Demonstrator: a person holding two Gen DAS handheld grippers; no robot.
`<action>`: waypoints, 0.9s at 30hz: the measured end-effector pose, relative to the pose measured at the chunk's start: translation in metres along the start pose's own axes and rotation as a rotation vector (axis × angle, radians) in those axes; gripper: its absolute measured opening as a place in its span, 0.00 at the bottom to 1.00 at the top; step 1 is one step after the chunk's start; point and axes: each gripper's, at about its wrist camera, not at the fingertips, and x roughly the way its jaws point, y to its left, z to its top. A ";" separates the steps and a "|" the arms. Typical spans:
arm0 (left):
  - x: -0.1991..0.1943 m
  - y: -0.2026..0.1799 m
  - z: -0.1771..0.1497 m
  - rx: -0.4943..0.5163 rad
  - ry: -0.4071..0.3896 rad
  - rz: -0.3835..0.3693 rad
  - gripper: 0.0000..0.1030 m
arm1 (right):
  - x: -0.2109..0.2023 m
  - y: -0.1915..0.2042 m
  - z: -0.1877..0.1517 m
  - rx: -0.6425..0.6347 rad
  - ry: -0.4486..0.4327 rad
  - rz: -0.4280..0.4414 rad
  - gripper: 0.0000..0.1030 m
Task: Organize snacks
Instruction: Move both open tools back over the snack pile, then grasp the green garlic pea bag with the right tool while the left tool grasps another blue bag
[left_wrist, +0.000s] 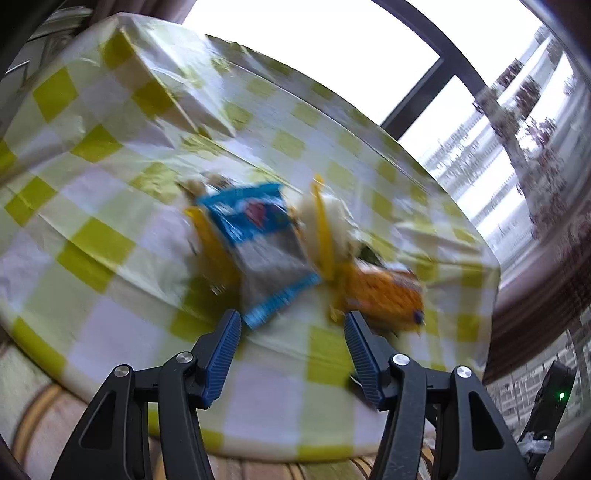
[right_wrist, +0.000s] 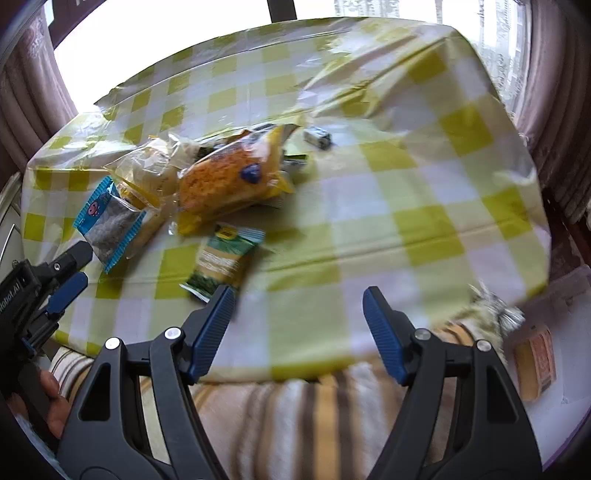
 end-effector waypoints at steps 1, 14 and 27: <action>0.002 0.004 0.004 -0.007 0.001 0.003 0.58 | 0.004 0.005 0.002 -0.003 0.004 0.004 0.73; 0.030 0.019 0.028 -0.050 0.020 -0.038 0.57 | 0.039 0.042 0.014 -0.041 0.029 0.005 0.73; 0.053 0.014 0.031 0.019 0.013 0.013 0.37 | 0.058 0.055 0.012 -0.093 0.027 -0.040 0.76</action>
